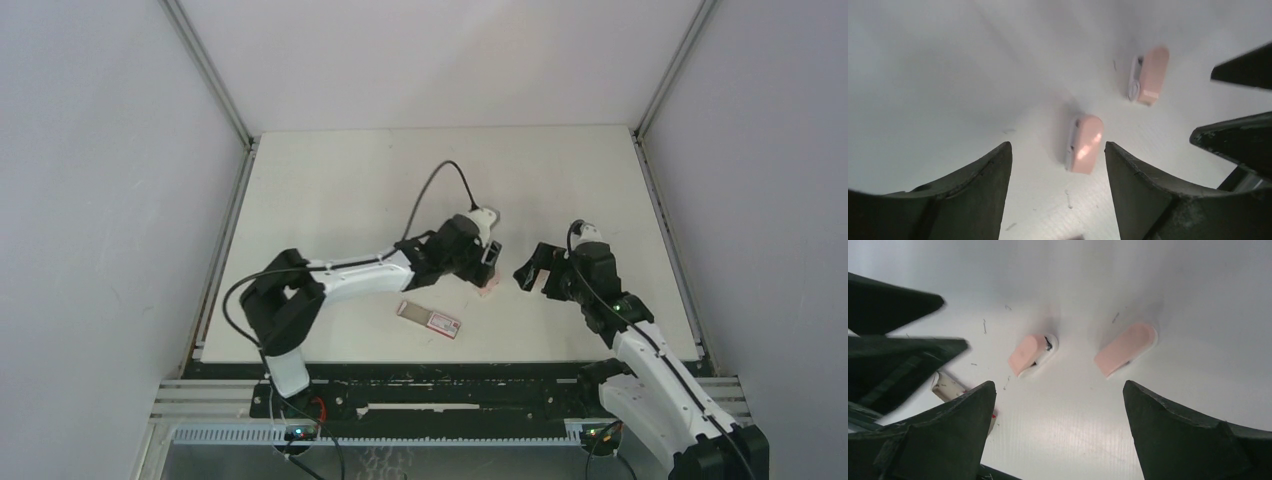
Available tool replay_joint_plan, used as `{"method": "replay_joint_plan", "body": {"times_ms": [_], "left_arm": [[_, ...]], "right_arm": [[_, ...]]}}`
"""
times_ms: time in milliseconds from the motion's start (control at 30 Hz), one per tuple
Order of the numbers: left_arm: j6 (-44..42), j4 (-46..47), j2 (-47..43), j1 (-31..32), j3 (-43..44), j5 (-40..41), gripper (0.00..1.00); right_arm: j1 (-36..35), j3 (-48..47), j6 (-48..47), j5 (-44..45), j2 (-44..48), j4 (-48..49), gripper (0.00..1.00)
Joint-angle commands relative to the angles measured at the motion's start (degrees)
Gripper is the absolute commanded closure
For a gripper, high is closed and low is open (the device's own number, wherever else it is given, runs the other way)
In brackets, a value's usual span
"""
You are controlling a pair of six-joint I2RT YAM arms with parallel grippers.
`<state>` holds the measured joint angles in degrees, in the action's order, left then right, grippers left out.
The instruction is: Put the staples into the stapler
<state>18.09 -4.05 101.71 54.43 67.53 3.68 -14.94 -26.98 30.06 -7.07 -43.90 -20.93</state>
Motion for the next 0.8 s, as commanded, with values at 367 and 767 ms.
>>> {"method": "replay_joint_plan", "body": {"times_ms": [367,767], "left_arm": [[6.86,10.93,-40.18,-44.99,-28.41,0.33,0.2],[-3.17,30.99,-62.75,-56.49,-59.18,29.92,0.0]], "right_arm": [[19.28,-2.26,-10.11,0.07,-4.52,21.88,0.02],[19.38,17.59,-15.95,11.74,-1.51,47.78,0.02]]}}
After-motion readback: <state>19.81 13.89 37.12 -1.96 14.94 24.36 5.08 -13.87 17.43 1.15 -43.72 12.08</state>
